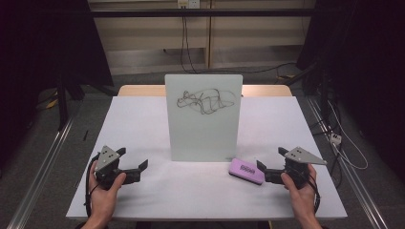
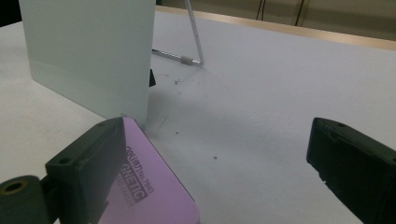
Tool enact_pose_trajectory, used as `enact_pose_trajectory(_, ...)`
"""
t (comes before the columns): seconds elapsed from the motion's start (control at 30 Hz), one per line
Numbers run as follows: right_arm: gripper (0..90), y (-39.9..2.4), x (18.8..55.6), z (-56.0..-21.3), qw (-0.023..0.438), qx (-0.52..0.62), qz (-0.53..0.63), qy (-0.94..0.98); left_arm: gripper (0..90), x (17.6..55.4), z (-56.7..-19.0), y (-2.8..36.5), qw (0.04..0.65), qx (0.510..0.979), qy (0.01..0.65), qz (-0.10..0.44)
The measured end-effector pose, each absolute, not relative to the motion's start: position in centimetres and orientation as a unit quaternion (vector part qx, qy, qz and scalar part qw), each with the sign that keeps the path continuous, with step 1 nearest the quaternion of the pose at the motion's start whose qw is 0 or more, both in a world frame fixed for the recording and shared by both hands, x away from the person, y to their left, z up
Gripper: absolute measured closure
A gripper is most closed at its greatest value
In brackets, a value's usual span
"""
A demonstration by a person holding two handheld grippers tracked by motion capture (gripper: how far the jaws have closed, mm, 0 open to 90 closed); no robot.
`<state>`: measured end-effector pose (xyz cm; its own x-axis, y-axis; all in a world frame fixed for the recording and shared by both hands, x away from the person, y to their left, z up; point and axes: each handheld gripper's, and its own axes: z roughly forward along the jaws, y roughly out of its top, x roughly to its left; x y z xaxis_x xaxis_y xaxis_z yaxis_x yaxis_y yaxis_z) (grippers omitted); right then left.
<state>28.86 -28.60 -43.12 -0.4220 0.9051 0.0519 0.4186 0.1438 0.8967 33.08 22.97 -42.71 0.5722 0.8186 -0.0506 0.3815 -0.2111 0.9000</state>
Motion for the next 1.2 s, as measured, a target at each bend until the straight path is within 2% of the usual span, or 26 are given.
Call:
enact_pose_trajectory(0.87, 4.9, -27.9, 29.0, -42.8, 0.245, 0.455, 0.447, 0.730, 5.7, 33.4, -43.0, 22.7, 0.474, 0.750, 0.403, 0.225)
enact_pose_trajectory(1.2, 5.0, -27.5, 30.3, -42.2, 0.200, 0.448, 0.444, 0.749, 5.7, 33.5, -43.1, 22.8, 0.473, 0.750, 0.403, 0.224)
